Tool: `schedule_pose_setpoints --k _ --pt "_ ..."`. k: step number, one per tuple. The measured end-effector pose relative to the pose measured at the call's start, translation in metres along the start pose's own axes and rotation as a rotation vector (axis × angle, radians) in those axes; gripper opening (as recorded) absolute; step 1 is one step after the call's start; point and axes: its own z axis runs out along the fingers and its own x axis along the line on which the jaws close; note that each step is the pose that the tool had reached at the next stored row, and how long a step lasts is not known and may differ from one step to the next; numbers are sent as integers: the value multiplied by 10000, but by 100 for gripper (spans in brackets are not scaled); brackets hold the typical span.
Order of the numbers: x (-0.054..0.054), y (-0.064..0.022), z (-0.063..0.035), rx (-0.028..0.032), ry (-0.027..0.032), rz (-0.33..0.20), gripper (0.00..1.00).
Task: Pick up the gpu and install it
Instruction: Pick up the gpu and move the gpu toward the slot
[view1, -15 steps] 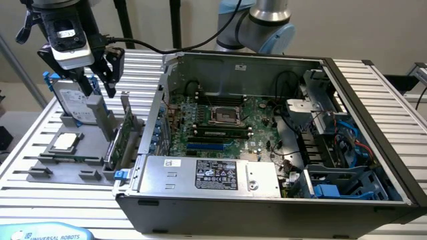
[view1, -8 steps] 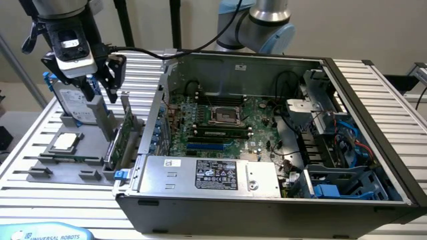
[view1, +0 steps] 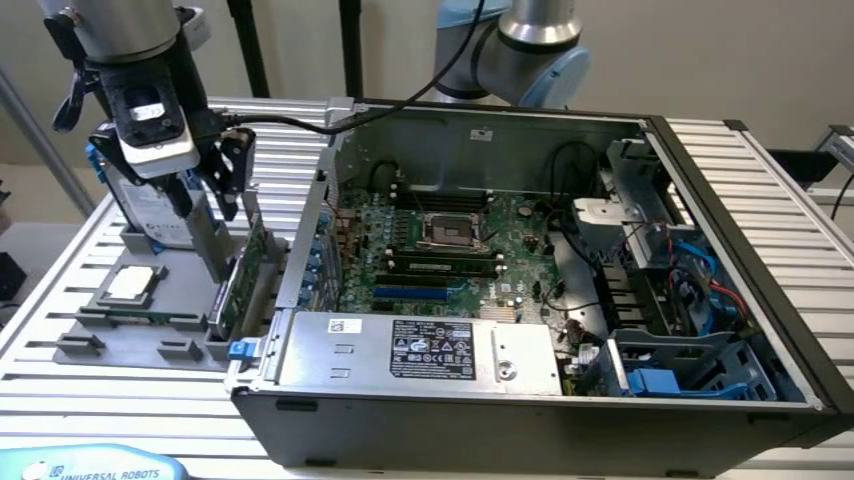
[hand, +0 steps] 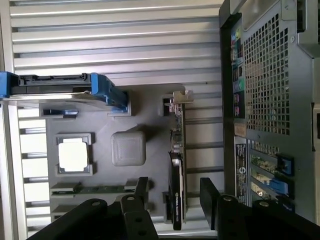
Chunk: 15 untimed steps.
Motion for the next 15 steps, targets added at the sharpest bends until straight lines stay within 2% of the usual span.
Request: schedule_pose_setpoints --k 6,15 --pt "-10 -36 109 0 0 -1 54" --pt "-37 -42 273 0 0 1 54"
